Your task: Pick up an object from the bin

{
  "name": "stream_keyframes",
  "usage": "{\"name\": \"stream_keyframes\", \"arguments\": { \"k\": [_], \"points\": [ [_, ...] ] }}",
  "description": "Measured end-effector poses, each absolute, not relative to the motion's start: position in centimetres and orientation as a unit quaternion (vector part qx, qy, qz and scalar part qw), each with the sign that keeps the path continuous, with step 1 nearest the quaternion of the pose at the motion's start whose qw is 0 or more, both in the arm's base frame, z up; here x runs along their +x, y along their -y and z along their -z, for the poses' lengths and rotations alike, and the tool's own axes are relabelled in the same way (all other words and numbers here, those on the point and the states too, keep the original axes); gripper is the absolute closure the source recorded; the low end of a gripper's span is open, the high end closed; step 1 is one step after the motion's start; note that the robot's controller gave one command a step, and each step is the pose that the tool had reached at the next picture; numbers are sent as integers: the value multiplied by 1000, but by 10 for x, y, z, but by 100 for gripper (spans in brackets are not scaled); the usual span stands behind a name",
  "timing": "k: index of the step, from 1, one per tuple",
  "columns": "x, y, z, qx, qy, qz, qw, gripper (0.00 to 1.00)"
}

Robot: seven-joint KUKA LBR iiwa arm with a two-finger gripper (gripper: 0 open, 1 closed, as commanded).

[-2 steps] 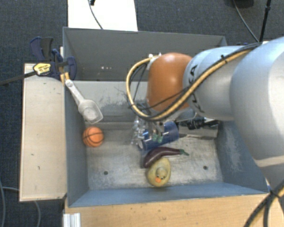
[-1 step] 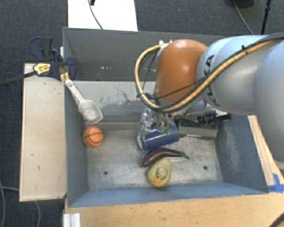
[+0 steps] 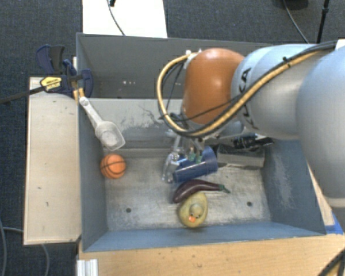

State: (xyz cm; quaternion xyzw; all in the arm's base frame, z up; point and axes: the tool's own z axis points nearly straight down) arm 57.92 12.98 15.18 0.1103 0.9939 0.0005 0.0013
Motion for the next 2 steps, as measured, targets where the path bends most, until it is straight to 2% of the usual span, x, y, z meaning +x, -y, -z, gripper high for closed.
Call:
{"name": "stream_keyframes", "arguments": {
  "k": [1, 2],
  "points": [
    [580, -131, -146, 108, -994, 0, 1, 0],
    [578, -142, -110, 38, -999, -1, 3, 0]
  ]
}}
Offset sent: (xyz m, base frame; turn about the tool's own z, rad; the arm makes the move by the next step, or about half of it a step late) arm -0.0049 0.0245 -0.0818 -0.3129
